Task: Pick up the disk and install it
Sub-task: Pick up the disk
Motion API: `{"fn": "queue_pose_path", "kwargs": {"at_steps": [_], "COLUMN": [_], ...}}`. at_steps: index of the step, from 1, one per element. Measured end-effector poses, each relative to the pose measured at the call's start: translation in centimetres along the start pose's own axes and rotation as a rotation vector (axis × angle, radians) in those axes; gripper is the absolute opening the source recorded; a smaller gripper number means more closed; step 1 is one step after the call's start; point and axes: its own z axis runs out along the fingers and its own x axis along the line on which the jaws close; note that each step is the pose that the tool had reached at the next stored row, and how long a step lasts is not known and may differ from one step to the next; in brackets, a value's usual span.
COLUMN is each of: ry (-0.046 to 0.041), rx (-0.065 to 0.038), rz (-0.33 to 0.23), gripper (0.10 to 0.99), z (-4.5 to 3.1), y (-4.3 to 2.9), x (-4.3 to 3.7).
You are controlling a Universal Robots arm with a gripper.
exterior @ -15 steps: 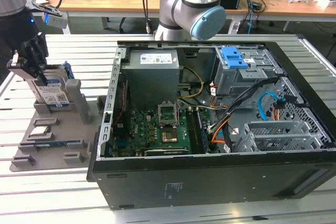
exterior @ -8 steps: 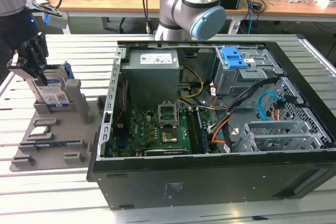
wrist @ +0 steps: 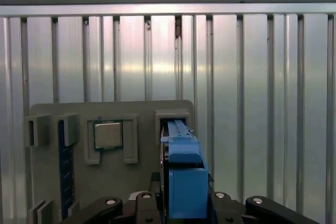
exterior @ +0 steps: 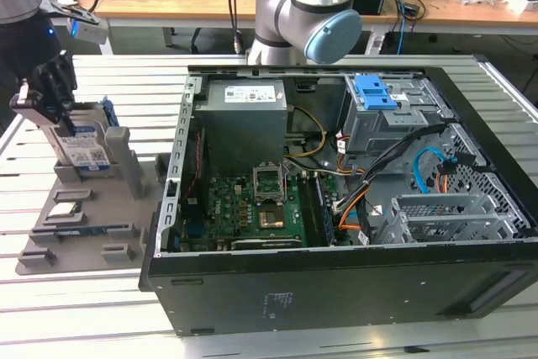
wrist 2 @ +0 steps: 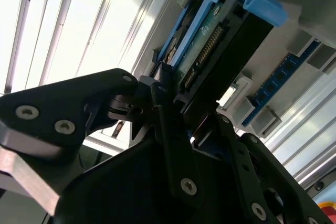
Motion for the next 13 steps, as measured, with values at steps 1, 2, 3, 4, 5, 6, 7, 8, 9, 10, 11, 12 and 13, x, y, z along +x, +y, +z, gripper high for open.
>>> {"fn": "queue_pose_path", "kwargs": {"at_steps": [1,2,3,4,5,6,7,8,9,10,11,12,13], "ry": [0.0,0.0,0.0,0.0,0.0,0.0,0.0001,0.0,0.0,0.0,0.0,0.0001,0.0], "rx": [0.0,0.0,0.0,0.0,0.0,0.0,0.0,0.0,0.0,0.0,0.0,0.0,0.0], "rz": [0.0,0.0,0.0,0.0,0.0,0.0,0.0,0.0,0.0,0.0,0.0,0.0,0.0], "gripper": [0.365,0.365,0.365,0.365,0.365,0.365,0.365,0.365,0.365,0.365,0.365,0.365,0.365], "z": [-0.24,-0.4,-0.58,-0.67,-0.77,-0.97,-1.09,-1.24,-1.38,-1.47,-1.57,-1.72,-1.86], "y": [0.0,-0.01,-0.01,-0.01,-0.01,-0.01,-0.01,-0.01,-0.02,-0.02,-0.02,-0.02,-0.02], "x": [-0.01,-0.02,-0.02,-0.03,-0.04,-0.06,-0.06,-0.07,-0.08,-0.09,-0.09,-0.1,-0.11]}}
